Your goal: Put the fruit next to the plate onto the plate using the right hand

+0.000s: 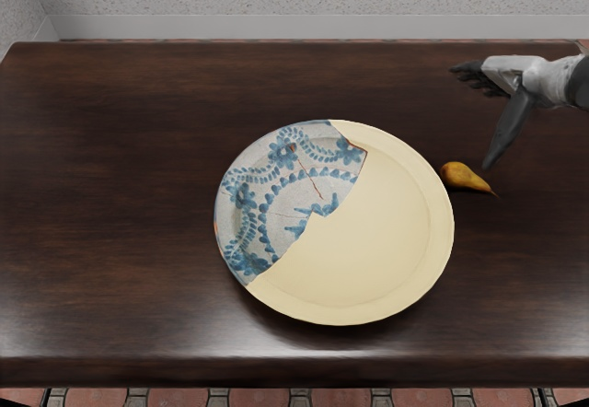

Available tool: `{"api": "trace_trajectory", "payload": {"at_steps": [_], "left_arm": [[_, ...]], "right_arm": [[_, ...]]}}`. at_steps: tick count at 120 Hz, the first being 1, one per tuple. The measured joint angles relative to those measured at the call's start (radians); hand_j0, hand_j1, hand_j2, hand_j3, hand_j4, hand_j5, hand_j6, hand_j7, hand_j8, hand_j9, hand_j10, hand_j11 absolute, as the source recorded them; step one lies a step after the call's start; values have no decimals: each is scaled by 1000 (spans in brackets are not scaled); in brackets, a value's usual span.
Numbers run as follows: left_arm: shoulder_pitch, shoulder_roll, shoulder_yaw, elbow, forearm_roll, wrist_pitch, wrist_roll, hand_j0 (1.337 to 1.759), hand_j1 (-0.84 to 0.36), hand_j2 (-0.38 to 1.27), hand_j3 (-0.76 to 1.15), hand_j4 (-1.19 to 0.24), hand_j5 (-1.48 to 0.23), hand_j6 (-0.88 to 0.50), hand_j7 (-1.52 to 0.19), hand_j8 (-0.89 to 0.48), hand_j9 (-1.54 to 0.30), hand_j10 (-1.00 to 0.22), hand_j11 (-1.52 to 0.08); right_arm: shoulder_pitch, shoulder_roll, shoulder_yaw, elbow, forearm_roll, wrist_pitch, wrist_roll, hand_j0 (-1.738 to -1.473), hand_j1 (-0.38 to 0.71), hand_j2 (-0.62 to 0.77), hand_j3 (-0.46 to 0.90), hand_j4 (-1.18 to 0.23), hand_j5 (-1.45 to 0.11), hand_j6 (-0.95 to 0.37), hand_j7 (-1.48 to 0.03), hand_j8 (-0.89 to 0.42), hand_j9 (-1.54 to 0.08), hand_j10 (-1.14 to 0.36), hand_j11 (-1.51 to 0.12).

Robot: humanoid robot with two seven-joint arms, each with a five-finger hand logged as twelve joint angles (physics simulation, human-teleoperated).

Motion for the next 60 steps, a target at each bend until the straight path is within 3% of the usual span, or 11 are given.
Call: {"api": "trace_trajectory", "payload": {"at_steps": [14,42,60], "left_arm": [[0,0,0,0,0,0,0,1658,344,1,0,-3,-5,-3,-5,-3,-5,-3,-5],[0,0,0,0,0,0,0,1658,344,1,0,-3,-5,-3,-5,-3,-5,-3,-5],[0,0,0,0,0,0,0,1658,344,1,0,-3,-5,-3,-5,-3,-5,-3,-5]], "right_arm": [[-4,54,-39,3,-113,-105,-10,-1658,-324,-3,0,-26,-29,-28,-29,-27,-29,-25,-29],[2,126,-150,-1,-196,-163,-14,-1658,-324,-3,0,-27,-29,-29,-29,-27,-29,-26,-29],[63,142,-254,-10,-215,-167,-14,-1658,-323,-3,0,-28,-30,-30,-30,-28,-30,-27,-30]]}}
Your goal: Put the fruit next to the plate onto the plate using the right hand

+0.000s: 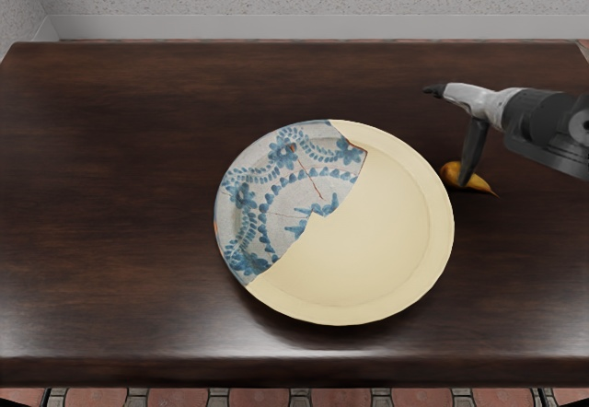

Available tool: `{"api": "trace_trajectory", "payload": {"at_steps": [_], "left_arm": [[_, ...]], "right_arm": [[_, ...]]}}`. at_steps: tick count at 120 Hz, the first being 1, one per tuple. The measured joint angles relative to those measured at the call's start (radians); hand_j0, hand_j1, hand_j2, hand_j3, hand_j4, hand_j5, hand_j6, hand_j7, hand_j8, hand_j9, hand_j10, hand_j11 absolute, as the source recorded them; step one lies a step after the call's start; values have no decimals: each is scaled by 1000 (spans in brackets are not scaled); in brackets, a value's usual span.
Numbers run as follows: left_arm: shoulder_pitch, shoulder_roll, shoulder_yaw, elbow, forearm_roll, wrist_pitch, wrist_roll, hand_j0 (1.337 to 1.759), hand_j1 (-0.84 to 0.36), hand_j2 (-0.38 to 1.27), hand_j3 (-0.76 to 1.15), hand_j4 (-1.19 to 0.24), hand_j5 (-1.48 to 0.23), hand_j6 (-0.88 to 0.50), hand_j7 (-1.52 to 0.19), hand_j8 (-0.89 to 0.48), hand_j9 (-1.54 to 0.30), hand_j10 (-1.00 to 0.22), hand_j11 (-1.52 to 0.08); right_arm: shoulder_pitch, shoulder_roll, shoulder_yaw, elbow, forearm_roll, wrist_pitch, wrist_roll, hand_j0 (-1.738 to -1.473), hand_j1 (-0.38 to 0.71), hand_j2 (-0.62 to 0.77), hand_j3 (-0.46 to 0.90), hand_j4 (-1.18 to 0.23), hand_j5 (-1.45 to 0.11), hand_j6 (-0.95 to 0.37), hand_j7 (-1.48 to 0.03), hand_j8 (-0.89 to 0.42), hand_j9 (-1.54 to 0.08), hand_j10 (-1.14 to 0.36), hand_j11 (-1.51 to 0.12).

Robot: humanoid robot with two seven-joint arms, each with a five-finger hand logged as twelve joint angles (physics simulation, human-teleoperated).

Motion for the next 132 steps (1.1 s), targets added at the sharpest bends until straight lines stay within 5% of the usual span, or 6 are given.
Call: {"api": "trace_trajectory", "payload": {"at_steps": [38,88,132], "left_arm": [[0,0,0,0,0,0,0,1658,344,1,0,-3,-5,-3,-5,-3,-5,-3,-5],[0,0,0,0,0,0,0,1658,344,1,0,-3,-5,-3,-5,-3,-5,-3,-5],[0,0,0,0,0,0,0,1658,344,1,0,-3,-5,-3,-5,-3,-5,-3,-5]], "right_arm": [[44,49,-187,-15,-69,-253,0,-1658,-315,-4,0,-34,-40,-37,-39,-35,-39,-34,-39],[-63,123,-204,-102,-94,-340,0,-1658,-313,-4,0,-35,-41,-37,-41,-36,-41,-35,-41],[-94,119,-206,-105,-118,-357,0,-1658,13,-58,0,-307,-395,-309,-394,-308,-395,-307,-395]]}}
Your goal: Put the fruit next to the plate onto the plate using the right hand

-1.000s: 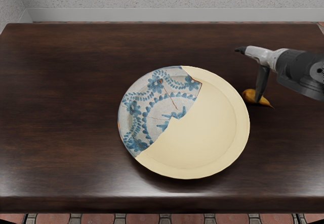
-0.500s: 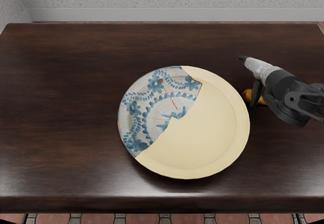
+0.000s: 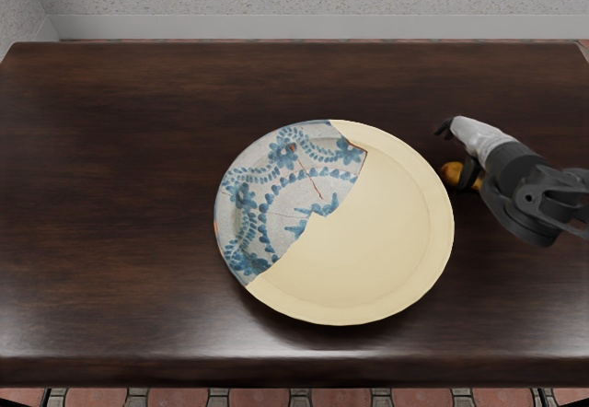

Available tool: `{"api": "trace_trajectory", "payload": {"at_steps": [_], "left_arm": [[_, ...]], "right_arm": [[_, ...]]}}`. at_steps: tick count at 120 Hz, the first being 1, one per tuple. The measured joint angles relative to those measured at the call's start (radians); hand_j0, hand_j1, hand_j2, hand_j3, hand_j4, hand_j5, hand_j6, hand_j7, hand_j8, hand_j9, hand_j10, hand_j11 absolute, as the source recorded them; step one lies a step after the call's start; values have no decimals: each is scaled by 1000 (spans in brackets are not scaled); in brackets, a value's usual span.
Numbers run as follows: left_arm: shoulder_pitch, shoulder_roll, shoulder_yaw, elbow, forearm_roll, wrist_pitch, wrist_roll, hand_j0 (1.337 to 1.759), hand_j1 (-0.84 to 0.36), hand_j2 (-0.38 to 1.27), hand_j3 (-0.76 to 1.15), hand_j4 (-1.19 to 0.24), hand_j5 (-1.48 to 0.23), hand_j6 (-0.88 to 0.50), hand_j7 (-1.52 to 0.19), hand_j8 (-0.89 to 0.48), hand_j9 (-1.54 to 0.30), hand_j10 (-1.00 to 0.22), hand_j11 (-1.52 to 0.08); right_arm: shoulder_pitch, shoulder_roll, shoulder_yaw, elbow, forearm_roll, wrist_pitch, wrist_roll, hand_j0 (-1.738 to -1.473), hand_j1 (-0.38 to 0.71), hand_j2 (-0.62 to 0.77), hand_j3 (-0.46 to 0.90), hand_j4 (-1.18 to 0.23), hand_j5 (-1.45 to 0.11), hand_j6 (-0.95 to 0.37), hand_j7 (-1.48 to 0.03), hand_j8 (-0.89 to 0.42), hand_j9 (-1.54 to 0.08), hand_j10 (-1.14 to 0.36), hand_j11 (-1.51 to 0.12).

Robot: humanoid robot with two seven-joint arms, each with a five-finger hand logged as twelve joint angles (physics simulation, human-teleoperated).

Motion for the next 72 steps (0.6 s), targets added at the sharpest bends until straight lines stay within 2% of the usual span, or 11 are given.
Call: {"api": "trace_trajectory", "payload": {"at_steps": [72], "left_arm": [[-1,0,0,0,0,0,0,1658,344,1,0,-3,-5,-3,-5,-3,-5,-3,-5]], "right_arm": [[-31,-11,7,1,0,-2,0,-1658,236,-74,0,-489,-638,-492,-635,-489,-639,-488,-639]]}}
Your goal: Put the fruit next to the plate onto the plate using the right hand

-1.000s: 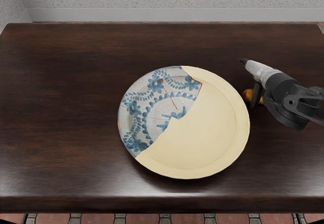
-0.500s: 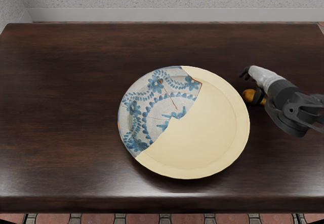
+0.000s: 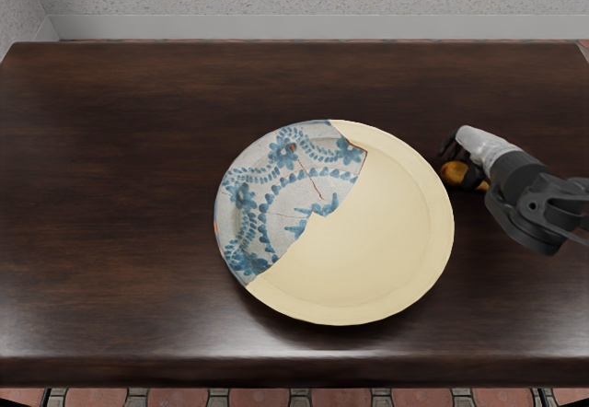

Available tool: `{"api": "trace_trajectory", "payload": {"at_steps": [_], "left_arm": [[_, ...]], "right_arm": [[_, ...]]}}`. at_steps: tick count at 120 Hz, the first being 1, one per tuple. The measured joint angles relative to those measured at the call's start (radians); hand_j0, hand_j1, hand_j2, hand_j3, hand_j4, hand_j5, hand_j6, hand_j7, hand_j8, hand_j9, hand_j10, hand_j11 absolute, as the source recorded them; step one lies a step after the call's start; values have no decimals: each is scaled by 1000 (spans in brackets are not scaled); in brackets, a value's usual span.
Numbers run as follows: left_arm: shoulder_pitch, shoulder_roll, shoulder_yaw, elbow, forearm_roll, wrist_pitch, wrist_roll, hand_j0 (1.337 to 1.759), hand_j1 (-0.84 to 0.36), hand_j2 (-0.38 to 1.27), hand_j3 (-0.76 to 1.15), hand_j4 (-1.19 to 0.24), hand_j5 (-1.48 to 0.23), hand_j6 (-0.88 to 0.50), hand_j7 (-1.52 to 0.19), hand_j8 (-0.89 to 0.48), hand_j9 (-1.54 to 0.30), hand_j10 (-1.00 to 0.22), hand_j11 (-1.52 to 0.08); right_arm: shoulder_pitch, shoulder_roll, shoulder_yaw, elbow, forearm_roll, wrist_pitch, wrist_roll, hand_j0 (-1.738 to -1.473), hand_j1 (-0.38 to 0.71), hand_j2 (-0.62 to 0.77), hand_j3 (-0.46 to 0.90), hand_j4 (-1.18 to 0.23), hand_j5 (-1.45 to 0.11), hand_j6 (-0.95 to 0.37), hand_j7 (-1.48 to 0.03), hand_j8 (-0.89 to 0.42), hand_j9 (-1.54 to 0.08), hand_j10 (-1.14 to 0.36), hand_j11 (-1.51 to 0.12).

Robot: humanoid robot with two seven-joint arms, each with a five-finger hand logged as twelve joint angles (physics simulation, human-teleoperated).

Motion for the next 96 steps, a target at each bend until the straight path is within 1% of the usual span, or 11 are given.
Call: {"api": "trace_trajectory", "payload": {"at_steps": [7,37,46,70,96], "left_arm": [[1,0,0,0,0,0,0,1658,344,1,0,-3,-5,-3,-5,-3,-5,-3,-5],[1,0,0,0,0,0,0,1658,344,1,0,-3,-5,-3,-5,-3,-5,-3,-5],[1,0,0,0,0,0,0,1658,344,1,0,-3,-5,-3,-5,-3,-5,-3,-5],[0,0,0,0,0,0,0,1658,344,1,0,-3,-5,-3,-5,-3,-5,-3,-5],[0,0,0,0,0,0,0,1658,344,1,0,-3,-5,-3,-5,-3,-5,-3,-5]], "right_arm": [[-1,0,1,0,-1,0,0,-1658,254,-59,0,-509,-664,-496,-661,-504,-665,-508,-665],[-3,0,2,0,-2,1,0,-1656,333,53,0,-571,-760,-451,-750,-449,-766,-568,-767],[-3,-1,2,1,-3,3,0,-1655,368,154,1,-592,-809,-432,-787,-419,-810,-589,-812],[-3,-1,3,1,-1,5,-1,-1652,367,149,1,-647,-924,-374,-879,-369,-914,-553,-930],[-3,-2,3,1,3,4,-1,-1651,374,164,1,-696,-983,-337,-940,-350,-979,-528,-994]]}}
